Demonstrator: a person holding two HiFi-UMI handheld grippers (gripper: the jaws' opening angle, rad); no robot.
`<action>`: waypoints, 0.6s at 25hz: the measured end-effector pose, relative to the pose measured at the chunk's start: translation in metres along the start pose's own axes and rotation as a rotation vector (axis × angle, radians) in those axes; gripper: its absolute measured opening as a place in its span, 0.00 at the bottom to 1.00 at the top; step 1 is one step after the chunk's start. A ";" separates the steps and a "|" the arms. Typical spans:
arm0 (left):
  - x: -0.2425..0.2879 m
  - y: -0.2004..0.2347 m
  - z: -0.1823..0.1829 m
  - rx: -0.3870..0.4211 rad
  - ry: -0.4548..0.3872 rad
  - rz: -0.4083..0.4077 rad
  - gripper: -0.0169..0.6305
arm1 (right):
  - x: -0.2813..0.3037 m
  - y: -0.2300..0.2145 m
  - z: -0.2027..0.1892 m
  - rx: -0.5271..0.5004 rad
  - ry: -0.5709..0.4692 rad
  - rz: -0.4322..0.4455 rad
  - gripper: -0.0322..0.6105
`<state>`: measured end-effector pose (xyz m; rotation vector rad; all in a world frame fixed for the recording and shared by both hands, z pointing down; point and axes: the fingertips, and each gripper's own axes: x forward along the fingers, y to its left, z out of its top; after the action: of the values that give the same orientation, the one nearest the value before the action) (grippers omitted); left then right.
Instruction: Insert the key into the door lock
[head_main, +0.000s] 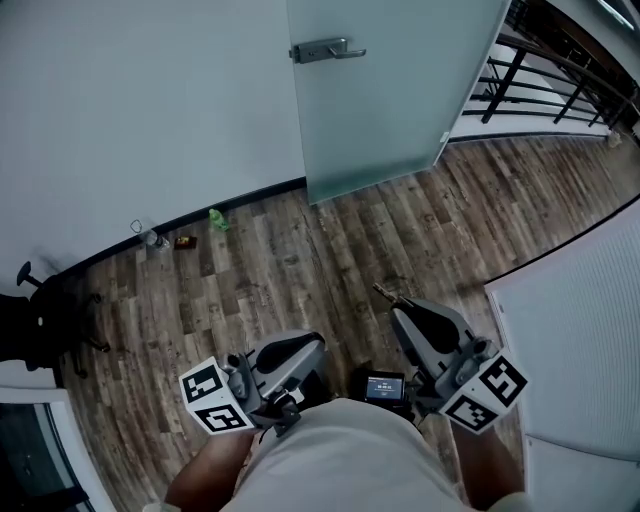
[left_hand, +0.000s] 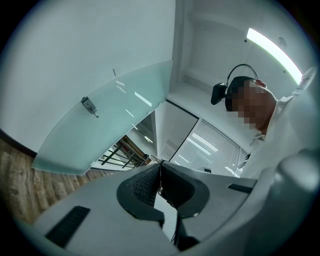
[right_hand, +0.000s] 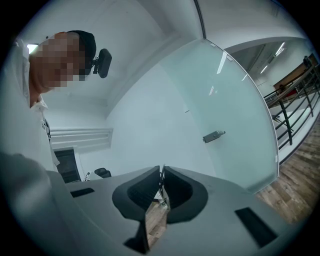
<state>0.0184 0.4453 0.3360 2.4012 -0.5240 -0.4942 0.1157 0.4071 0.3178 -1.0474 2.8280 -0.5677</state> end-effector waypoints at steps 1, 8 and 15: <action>-0.001 0.001 0.000 -0.001 0.002 0.001 0.05 | 0.001 -0.001 -0.001 -0.004 0.002 -0.007 0.11; -0.011 0.006 0.001 0.019 0.027 0.016 0.05 | 0.005 0.000 -0.008 -0.009 0.015 -0.052 0.10; -0.024 0.018 -0.003 0.044 0.048 0.031 0.05 | 0.012 0.001 -0.026 -0.030 0.040 -0.097 0.10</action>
<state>-0.0052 0.4453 0.3544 2.4365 -0.5546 -0.4144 0.1007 0.4083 0.3424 -1.1967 2.8409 -0.5622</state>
